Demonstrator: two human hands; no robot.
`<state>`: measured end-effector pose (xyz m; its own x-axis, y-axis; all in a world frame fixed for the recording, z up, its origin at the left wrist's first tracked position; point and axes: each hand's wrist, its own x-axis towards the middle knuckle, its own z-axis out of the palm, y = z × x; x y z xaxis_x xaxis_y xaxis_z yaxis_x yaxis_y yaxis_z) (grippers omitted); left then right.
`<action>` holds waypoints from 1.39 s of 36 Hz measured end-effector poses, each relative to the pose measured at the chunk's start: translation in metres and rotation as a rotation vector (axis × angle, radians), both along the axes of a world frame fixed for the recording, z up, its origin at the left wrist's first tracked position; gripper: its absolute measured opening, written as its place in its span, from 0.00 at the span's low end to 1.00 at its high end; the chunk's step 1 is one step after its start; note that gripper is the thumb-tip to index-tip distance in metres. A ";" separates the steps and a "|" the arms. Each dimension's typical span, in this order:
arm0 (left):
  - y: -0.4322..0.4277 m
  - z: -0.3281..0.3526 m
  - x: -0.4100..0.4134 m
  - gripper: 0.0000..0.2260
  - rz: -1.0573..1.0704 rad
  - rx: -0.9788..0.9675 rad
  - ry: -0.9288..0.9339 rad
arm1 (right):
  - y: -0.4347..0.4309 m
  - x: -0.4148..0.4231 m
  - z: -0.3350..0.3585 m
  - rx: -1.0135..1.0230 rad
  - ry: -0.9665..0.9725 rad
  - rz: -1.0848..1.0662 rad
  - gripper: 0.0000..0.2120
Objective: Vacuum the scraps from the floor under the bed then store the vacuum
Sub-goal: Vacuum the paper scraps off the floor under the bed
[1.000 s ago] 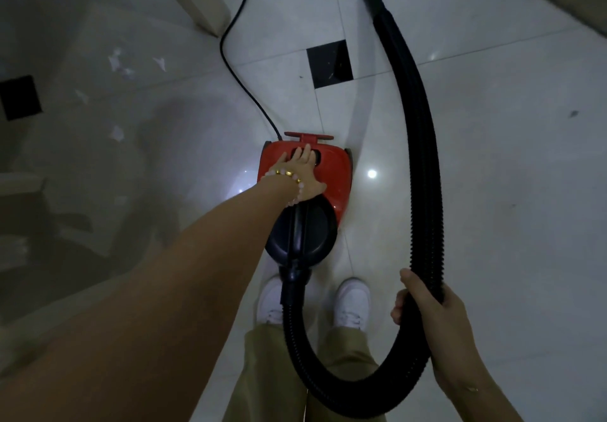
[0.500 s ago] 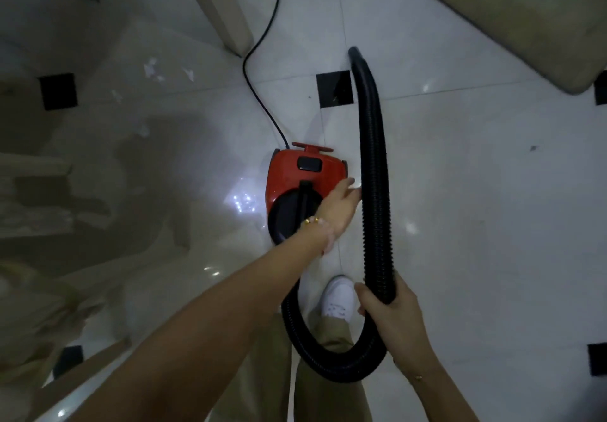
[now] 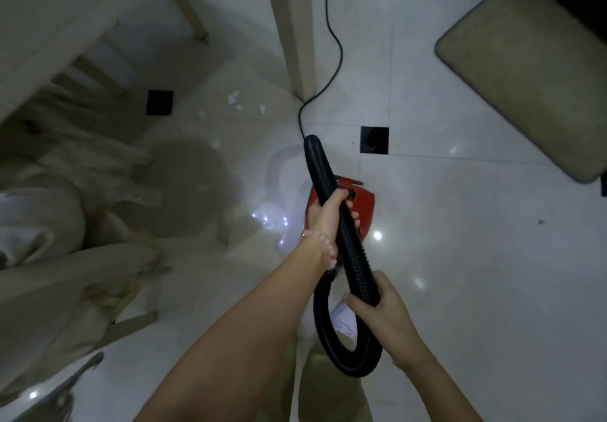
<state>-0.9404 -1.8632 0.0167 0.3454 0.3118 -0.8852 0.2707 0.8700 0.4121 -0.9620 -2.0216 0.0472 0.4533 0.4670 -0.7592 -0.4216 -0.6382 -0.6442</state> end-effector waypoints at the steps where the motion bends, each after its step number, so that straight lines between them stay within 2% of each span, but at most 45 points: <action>1: -0.002 0.003 -0.007 0.09 0.015 0.011 0.001 | 0.006 0.001 0.004 0.017 0.009 -0.006 0.09; 4: -0.005 0.010 -0.027 0.07 0.043 0.015 0.011 | 0.025 0.001 0.015 0.062 0.030 0.033 0.14; 9: 0.016 0.012 -0.053 0.06 0.137 0.013 0.051 | 0.052 -0.006 0.018 0.114 0.021 0.218 0.18; 17: 0.070 -0.002 -0.092 0.10 0.353 -0.047 0.080 | 0.086 -0.007 0.013 0.127 -0.014 0.513 0.18; 21: 0.093 -0.018 -0.109 0.07 0.469 -0.030 0.131 | 0.093 -0.008 0.005 0.088 0.010 0.603 0.19; 25: 0.106 -0.034 -0.129 0.10 0.569 -0.058 0.147 | 0.096 -0.010 -0.005 0.041 0.004 0.676 0.17; 30: 0.107 -0.053 -0.145 0.10 0.532 -0.064 0.255 | 0.101 -0.015 -0.015 -0.009 0.011 0.751 0.17; 38: 0.101 -0.074 -0.160 0.09 0.491 -0.165 0.257 | 0.097 -0.023 -0.027 -0.091 0.035 0.792 0.19; 42: 0.100 -0.084 -0.162 0.20 0.444 -0.118 0.284 | 0.095 -0.025 -0.030 -0.100 0.025 0.776 0.19; 48: 0.104 -0.088 -0.162 0.14 0.441 -0.124 0.294 | 0.100 -0.025 -0.036 -0.081 0.007 0.752 0.18; 50: 0.106 -0.091 -0.162 0.17 0.410 -0.104 0.317 | 0.104 -0.024 -0.037 -0.058 0.017 0.729 0.19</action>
